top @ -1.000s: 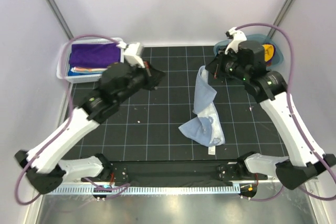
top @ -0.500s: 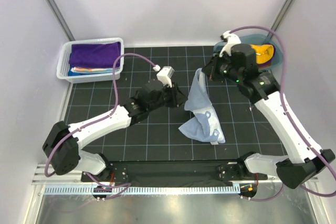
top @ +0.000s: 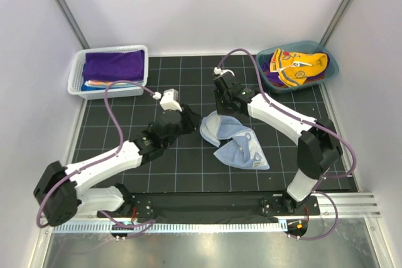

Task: Fold and stack the towels
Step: Flatten out the crumpled towel

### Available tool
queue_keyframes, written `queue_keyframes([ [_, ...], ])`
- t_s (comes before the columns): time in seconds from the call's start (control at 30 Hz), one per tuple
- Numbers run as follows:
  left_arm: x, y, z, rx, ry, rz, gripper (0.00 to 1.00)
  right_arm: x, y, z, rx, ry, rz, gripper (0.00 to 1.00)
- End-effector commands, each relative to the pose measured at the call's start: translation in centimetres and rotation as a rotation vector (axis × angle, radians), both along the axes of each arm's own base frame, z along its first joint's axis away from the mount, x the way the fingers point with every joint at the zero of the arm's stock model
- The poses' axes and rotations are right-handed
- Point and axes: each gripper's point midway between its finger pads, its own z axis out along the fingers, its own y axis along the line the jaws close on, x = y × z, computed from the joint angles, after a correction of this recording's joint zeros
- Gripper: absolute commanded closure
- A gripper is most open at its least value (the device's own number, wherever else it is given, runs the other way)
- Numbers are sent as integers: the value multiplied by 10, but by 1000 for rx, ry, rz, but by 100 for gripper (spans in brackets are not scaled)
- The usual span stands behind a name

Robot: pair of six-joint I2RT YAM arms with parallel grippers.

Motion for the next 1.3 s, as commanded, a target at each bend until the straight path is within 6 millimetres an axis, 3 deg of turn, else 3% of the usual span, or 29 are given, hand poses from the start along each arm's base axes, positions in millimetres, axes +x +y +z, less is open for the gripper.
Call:
queue_keyframes([
  [0.0, 14, 0, -23, 47, 37, 64, 58, 35, -8, 51, 43, -141, -91, 99],
  [0.17, 27, -17, -52, 100, 85, 58, 58, 54, -39, 63, 33, -154, -173, 99],
  [0.37, 37, -40, -65, 88, 85, 9, 58, 62, -55, 65, 41, -151, -199, 99],
  [0.7, 24, -87, -91, 102, 108, -144, 59, 64, -61, 59, 43, -140, -206, 99],
  [0.87, 21, -106, -101, 153, 119, -156, 53, 63, -62, 59, 48, -140, -205, 99],
  [1.1, 19, -118, -116, 259, 127, -126, 50, 63, -63, 62, 61, -139, -205, 99],
  [1.27, 19, -110, -126, 343, 143, -51, 50, 62, -64, 62, 70, -138, -206, 99],
])
